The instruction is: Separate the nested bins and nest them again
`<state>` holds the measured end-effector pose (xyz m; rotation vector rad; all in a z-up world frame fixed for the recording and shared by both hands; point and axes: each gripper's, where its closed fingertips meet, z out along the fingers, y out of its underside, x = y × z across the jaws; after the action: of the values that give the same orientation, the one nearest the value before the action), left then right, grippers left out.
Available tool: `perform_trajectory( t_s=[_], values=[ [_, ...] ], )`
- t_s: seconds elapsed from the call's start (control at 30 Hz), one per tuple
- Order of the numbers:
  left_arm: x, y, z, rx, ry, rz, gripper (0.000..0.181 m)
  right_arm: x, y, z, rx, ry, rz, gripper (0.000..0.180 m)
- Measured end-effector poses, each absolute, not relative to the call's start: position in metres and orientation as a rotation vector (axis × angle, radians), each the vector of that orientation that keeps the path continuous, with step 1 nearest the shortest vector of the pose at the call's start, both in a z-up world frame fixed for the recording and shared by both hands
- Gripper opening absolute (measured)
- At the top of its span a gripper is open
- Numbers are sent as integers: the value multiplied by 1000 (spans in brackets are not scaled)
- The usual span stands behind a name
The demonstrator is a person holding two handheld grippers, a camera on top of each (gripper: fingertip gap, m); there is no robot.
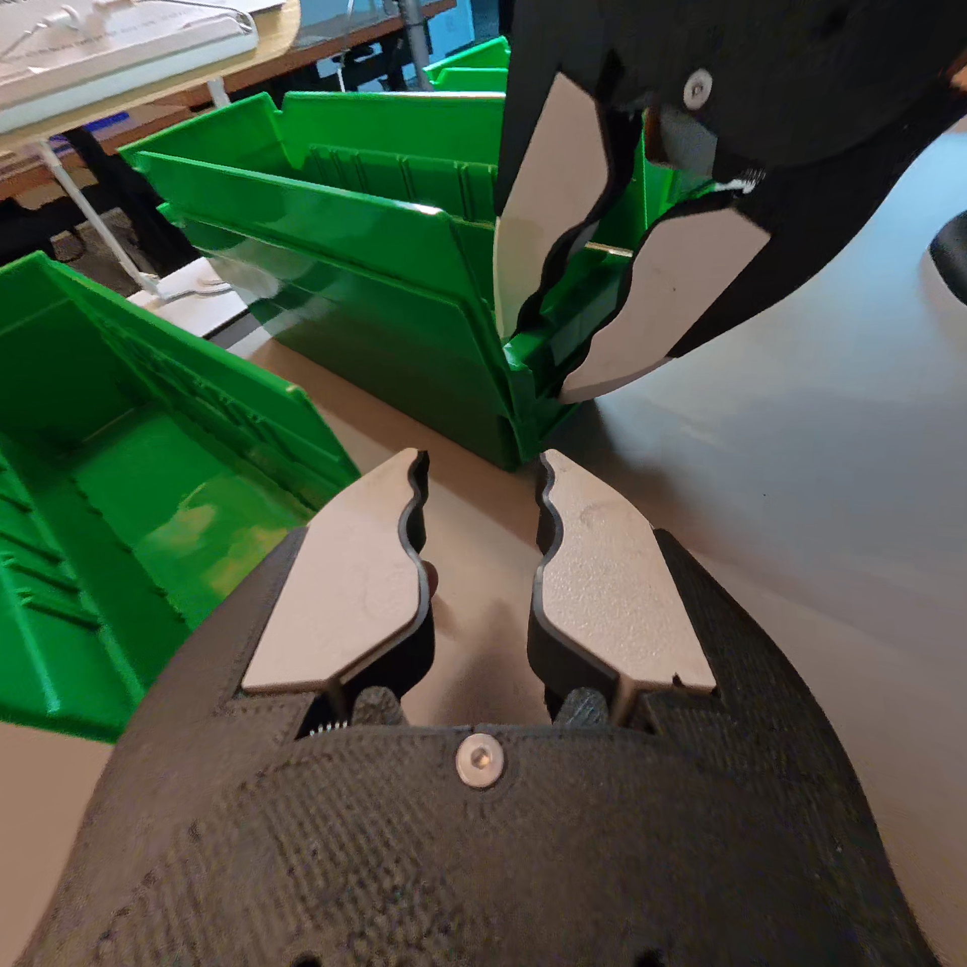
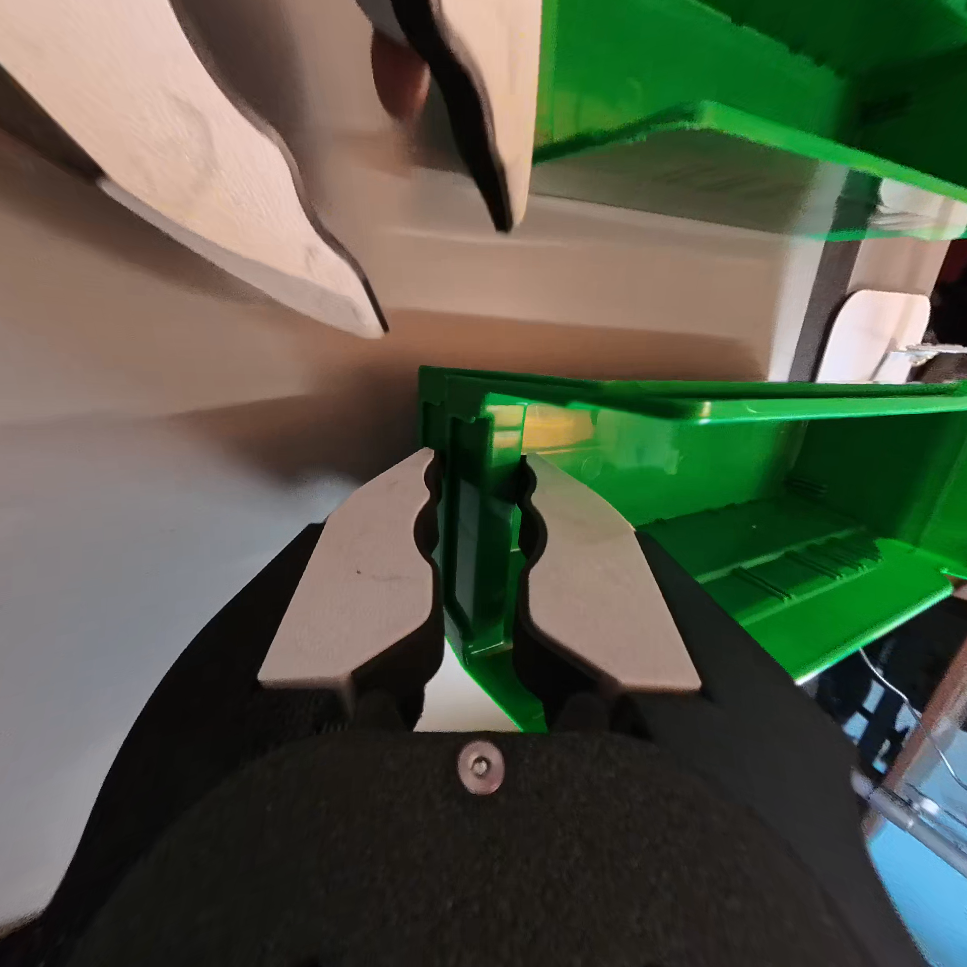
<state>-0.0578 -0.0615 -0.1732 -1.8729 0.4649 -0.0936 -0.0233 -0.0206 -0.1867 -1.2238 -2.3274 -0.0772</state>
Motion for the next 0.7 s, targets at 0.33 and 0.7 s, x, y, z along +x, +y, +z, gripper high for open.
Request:
perform_trajectory(
  t_s=[0.33, 0.7],
  values=[
    [-28, -56, -183, -1914, 508, -191, 29, -19, -47, -171, -1174, -2365, -15, 27],
    [-20, -50, -181, -1910, 485, -270, 9, -14, -34, -157, -1245, -2315, 33, 27]
  ],
)
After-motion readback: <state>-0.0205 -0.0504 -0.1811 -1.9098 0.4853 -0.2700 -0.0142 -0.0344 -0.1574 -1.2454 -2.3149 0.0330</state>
